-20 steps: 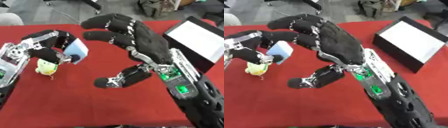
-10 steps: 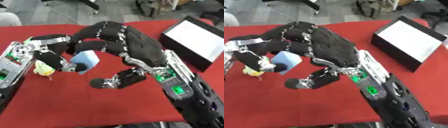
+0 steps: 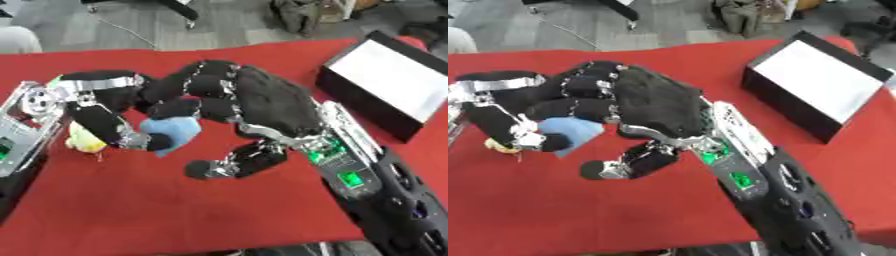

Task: Pick up the objects with one hand, pass them to the other hand, and then place them into the box on the other side of the table.

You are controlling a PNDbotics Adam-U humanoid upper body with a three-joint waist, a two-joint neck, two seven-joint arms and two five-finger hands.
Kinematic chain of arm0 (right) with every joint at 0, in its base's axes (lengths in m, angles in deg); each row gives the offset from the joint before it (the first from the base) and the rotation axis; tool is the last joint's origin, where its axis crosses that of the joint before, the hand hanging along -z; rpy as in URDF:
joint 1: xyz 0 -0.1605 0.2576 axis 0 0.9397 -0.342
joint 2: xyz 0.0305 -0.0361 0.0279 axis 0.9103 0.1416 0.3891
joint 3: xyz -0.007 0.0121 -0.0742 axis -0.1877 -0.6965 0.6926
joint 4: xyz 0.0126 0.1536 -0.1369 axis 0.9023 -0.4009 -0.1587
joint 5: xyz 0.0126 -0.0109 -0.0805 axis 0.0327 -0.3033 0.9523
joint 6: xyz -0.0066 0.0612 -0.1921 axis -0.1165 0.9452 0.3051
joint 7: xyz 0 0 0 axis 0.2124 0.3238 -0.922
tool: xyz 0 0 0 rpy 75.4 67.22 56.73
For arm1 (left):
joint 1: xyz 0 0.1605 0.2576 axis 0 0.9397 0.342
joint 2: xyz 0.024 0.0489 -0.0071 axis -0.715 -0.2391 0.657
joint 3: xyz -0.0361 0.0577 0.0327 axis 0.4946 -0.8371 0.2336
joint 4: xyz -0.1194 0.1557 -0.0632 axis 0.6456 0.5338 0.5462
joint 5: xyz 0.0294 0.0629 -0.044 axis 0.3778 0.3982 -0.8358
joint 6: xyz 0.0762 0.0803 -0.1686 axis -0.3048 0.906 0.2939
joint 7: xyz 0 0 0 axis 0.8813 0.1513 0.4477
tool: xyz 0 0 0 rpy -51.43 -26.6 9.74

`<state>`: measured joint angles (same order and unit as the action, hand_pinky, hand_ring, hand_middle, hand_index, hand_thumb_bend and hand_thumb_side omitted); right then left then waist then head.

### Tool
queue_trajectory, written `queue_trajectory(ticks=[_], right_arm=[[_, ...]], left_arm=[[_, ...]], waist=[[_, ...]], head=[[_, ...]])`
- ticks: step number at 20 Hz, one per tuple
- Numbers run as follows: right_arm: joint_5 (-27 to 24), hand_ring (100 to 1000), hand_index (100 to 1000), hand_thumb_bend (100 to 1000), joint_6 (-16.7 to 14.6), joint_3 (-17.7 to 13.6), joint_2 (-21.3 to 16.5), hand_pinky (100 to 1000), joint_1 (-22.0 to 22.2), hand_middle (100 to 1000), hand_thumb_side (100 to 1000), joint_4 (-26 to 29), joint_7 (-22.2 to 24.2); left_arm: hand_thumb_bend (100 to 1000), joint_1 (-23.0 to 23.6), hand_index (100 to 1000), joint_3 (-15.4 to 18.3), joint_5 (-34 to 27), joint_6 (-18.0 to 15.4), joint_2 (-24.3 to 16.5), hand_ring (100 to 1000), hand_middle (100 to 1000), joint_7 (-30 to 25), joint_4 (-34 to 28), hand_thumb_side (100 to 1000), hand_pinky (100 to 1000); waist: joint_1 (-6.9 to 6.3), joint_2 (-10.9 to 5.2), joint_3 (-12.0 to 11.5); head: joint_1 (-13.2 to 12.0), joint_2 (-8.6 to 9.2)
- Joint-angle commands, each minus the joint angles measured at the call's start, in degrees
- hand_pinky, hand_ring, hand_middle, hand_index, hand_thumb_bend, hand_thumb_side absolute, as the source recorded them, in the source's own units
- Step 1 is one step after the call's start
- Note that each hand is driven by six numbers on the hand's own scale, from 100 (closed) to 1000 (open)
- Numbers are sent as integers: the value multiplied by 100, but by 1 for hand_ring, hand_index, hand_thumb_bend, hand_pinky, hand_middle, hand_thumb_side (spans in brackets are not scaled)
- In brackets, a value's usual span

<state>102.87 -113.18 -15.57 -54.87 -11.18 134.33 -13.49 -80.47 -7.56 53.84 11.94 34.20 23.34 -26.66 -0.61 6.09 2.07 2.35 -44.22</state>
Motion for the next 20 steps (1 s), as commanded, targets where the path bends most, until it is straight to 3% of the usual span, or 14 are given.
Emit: queue_trajectory(ticks=[1,9,20], right_arm=[[-56,837,907,451,-49,-1,10,790,-64,834,123,-59,195],[137,816,905,423,-65,-50,134,782,-33,813,100,-276,295],[968,802,911,361,149,-116,337,774,70,811,120,-587,-429]], left_arm=[[403,-129,745,12,-43,17,-115,509,523,-45,-111,254,557],[407,-157,744,-38,-30,57,-87,508,522,-78,-150,254,577],[407,-99,745,-43,82,61,-81,508,523,-66,-93,254,609]], waist=[[-8,-86,-6],[-21,-79,-7],[-23,-65,-5]], head=[[13,11],[8,11],[21,11]])
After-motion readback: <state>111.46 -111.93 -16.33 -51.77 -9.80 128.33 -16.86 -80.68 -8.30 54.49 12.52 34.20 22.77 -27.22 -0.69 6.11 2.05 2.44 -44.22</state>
